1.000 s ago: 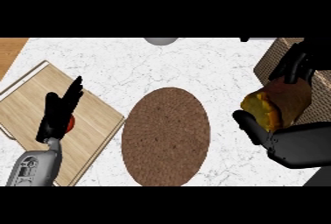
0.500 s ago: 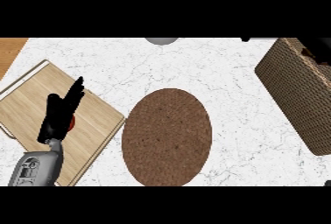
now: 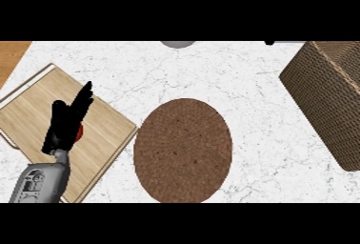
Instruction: Pick the sweet potato from the placemat and place it in the basket
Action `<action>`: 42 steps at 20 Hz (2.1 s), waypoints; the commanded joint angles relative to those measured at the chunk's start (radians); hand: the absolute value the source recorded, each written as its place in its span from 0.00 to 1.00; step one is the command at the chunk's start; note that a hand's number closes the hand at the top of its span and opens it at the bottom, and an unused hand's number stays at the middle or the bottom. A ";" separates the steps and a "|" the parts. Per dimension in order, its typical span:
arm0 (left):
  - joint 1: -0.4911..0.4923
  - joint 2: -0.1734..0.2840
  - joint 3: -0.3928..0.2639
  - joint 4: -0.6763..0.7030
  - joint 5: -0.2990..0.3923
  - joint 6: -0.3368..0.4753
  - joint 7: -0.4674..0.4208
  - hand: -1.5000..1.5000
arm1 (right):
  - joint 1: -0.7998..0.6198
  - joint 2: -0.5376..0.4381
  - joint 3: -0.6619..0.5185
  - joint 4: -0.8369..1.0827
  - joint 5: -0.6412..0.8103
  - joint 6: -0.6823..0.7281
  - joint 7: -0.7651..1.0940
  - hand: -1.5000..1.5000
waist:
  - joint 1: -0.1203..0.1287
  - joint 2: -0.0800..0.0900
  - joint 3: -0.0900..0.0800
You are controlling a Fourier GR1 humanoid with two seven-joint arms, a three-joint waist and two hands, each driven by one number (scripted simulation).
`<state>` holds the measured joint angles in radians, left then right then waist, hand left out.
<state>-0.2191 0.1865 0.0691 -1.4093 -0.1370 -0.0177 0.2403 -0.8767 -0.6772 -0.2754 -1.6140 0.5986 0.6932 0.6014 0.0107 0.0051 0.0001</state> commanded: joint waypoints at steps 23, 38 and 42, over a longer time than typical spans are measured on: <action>0.002 0.001 0.016 0.041 0.002 -0.033 -0.041 0.50 | 0.034 -0.108 -0.032 0.880 0.137 -0.353 -0.692 1.00 | 0.012 0.002 0.000; 0.002 -0.051 -0.016 0.027 -0.043 0.023 -0.029 0.50 | 0.010 -0.113 -0.273 1.039 -0.050 -0.570 -0.823 0.00 | -0.001 -0.001 0.001; 0.046 -0.008 0.006 -0.062 -0.004 -0.027 0.007 0.50 | 0.018 -0.164 -0.333 1.072 -0.084 -0.630 -0.810 0.00 | 0.009 -0.003 0.001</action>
<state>-0.2198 0.1739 0.0793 -1.4033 -0.1524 -0.0305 0.2324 -0.8554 -0.8178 -0.5475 -0.5717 0.5537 0.1261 -0.2223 0.0122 0.0038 0.0008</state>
